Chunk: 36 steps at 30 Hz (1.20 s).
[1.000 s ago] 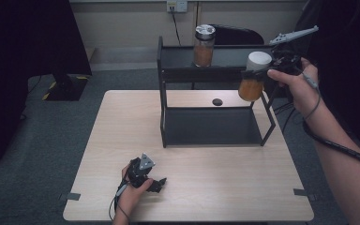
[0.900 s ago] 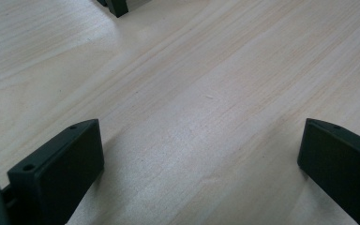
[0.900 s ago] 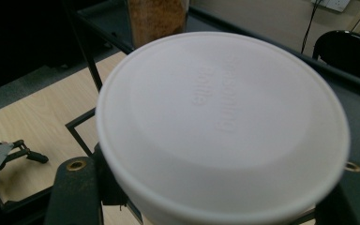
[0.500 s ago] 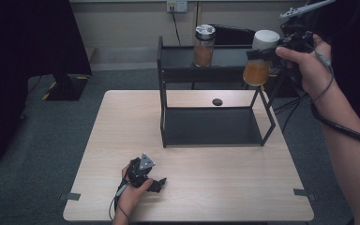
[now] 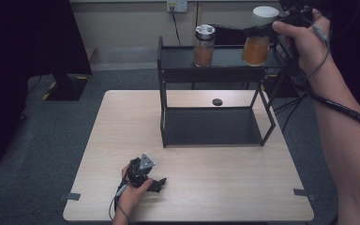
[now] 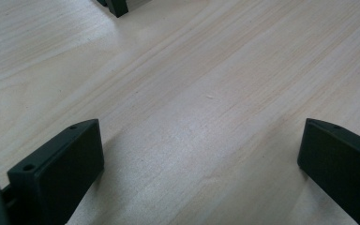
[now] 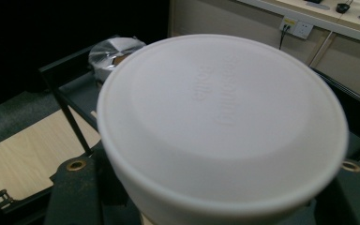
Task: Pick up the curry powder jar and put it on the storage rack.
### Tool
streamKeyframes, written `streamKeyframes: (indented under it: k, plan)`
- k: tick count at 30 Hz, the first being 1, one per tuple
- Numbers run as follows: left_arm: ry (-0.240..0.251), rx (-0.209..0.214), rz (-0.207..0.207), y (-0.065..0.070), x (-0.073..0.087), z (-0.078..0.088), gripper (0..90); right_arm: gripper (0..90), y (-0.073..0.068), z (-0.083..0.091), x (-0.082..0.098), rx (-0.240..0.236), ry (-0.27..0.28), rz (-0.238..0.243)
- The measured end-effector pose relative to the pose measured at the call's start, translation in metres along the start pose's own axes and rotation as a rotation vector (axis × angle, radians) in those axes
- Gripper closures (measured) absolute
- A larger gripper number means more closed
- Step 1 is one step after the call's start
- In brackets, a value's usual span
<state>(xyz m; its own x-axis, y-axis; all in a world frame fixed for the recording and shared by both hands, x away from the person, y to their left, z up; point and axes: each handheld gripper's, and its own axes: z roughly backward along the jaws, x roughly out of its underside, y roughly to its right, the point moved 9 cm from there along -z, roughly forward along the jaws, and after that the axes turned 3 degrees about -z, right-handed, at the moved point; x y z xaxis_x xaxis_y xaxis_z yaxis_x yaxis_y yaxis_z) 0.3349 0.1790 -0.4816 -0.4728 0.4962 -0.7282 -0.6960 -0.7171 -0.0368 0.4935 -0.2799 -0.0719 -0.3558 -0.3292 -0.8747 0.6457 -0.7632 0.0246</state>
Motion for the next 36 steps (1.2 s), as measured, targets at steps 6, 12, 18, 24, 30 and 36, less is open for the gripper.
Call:
streamKeyframes:
  k: [6, 12, 18, 24, 30, 36]
  plan:
    - [0.0, 0.0, 0.0, 0.0, 0.0, 0.0, 0.0, 34.8, 0.005, -0.016, -0.004, 0.028, 0.003, -0.018]
    - [0.0, 0.0, 0.0, 0.0, 0.0, 0.0, 0.0, 34.8, 0.011, -0.033, -0.004, 0.039, -0.002, -0.037]
    - [0.0, 0.0, 0.0, 0.0, 0.0, 0.0, 0.0, 34.8, 0.015, -0.046, -0.003, 0.039, -0.013, -0.044]
    - [0.0, 0.0, 0.0, 0.0, 0.0, 0.0, 0.0, 34.8, 0.018, -0.055, -0.001, 0.045, -0.018, -0.054]
    - [0.0, 0.0, 0.001, 0.0, 0.0, 0.0, 0.0, 34.8, 0.02, -0.061, 0.0, 0.048, -0.023, -0.064]
    - [0.0, 0.0, 0.0, 0.0, 0.0, 0.0, 0.0, 34.8, 0.021, -0.066, 0.003, 0.042, -0.032, -0.07]
